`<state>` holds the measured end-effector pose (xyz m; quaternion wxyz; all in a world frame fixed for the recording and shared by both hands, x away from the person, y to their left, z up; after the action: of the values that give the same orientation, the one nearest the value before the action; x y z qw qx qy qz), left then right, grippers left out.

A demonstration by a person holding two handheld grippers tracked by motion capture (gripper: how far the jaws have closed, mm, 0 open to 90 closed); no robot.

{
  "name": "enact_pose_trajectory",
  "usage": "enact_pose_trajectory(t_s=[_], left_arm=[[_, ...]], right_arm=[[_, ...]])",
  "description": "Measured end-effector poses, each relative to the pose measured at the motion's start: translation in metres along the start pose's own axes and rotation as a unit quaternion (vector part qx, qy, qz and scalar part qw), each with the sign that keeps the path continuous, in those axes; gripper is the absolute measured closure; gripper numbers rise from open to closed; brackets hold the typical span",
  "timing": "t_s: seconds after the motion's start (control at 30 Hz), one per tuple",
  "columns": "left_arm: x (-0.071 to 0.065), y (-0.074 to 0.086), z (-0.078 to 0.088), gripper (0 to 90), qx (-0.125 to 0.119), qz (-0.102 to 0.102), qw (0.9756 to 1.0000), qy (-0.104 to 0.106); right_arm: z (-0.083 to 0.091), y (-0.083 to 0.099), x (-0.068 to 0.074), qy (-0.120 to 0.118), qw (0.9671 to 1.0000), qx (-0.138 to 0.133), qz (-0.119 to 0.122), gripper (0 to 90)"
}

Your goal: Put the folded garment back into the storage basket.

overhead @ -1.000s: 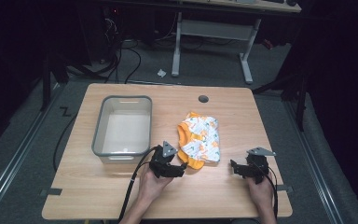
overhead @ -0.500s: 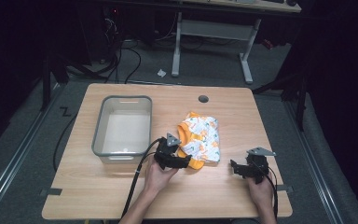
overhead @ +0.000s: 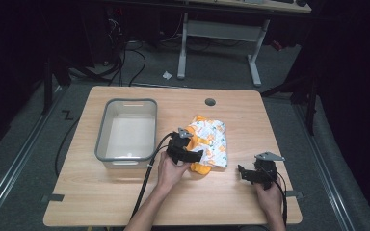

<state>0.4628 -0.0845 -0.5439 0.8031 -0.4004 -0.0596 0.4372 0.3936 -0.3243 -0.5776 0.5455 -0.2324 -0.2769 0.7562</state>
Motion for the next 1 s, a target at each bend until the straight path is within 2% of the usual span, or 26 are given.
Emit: enact_pose_trajectory(t_s=[0.1, 0.23, 0.4, 0.47, 0.53, 0.63, 0.7, 0.8, 0.9, 1.0], left_arm=[[0.002, -0.001, -0.006, 18.8, -0.001, 0.004, 1.0000, -0.005], [0.008, 0.006, -0.021, 17.9, 0.022, 0.016, 0.9996, -0.009], [0.010, 0.008, -0.028, 17.2, 0.027, 0.019, 0.9994, -0.011], [0.012, 0.010, -0.031, 17.1, 0.036, 0.016, 0.9991, -0.017], [0.012, 0.011, -0.032, 17.1, 0.035, 0.012, 0.9991, -0.020], [0.012, 0.011, -0.034, 19.2, 0.035, -0.014, 0.9985, -0.039], [0.009, 0.012, -0.034, 22.5, 0.036, -0.028, 0.9980, -0.045], [0.006, 0.011, -0.034, 32.9, 0.033, -0.033, 0.9982, -0.037], [0.003, 0.011, -0.034, 44.1, 0.028, -0.045, 0.9983, -0.026], [-0.001, 0.011, -0.034, 57.3, 0.030, -0.042, 0.9986, -0.006]], right_arm=[[0.000, 0.000, 0.000, 0.000, 1.0000, 0.000, 0.000, 14.7], [0.000, 0.000, 0.000, 0.000, 1.0000, 0.000, 0.000, 14.7], [0.000, 0.000, 0.000, 0.000, 1.0000, 0.000, 0.000, 14.7], [0.000, 0.000, 0.000, 0.000, 1.0000, 0.000, 0.000, 14.7], [0.000, 0.000, 0.000, 0.000, 1.0000, 0.000, 0.000, 14.7], [0.000, 0.000, 0.000, 0.000, 1.0000, 0.000, 0.000, 14.7], [0.000, 0.000, 0.000, 0.000, 1.0000, 0.000, 0.000, 14.7], [0.000, 0.000, 0.000, 0.000, 1.0000, 0.000, 0.000, 14.8], [0.000, 0.000, 0.000, 0.000, 1.0000, 0.000, 0.000, 14.7], [0.000, 0.000, 0.000, 0.000, 1.0000, 0.000, 0.000, 14.7]])
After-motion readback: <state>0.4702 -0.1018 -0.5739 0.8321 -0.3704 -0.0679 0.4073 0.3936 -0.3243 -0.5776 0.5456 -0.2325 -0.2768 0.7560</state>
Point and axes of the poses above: each handheld gripper's, and its own axes: z roughly backward along the jaws, y roughly out of its underside, x roughly to its left, the point moved 8 cm from there along -z, roughly forward along the jaws, and after that the axes turned 3 degrees about z, right-handed, at the moved point
